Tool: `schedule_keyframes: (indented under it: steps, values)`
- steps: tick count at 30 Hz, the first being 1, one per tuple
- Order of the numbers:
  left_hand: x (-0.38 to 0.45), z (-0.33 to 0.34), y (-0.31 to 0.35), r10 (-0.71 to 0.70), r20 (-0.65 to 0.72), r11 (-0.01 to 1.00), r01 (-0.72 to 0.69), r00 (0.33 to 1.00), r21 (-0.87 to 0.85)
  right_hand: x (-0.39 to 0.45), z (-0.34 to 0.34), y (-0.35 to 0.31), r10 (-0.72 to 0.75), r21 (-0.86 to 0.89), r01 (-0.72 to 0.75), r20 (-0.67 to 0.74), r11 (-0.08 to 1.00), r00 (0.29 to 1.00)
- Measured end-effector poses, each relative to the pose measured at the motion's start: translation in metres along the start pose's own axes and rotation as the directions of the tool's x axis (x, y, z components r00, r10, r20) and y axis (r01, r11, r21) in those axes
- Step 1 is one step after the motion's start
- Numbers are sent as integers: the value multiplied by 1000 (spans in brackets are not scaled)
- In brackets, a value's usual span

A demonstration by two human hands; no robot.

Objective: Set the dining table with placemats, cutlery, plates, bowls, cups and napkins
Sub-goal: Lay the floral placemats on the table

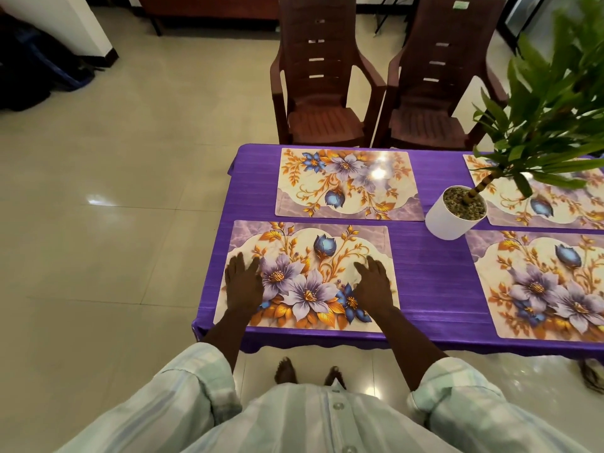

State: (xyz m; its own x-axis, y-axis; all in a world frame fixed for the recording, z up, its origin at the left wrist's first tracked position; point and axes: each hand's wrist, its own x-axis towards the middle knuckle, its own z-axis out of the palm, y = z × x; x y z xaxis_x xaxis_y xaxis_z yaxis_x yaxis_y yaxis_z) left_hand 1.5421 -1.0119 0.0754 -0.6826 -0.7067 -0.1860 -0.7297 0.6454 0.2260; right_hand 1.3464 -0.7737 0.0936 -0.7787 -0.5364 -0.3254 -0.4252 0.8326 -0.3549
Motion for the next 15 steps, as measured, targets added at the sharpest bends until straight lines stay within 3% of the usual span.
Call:
schedule_keyframes:
  steps: [9, 11, 15]
  values:
    - [-13, -18, 45, -79, -52, 996, 81, 995, 29, -9, -4, 3, -58, 7, 58, 48, 998, 997]
    - [-17, -20, 62, -19, -63, 1000, 19, 998, -2, -15, -8, 2, -38, 66, 39, -13, 997, 999]
    - [-21, -16, 105, 235, -127, 964, -248, 964, -100, -28, -15, 9, -26, 112, 44, -160, 993, 987]
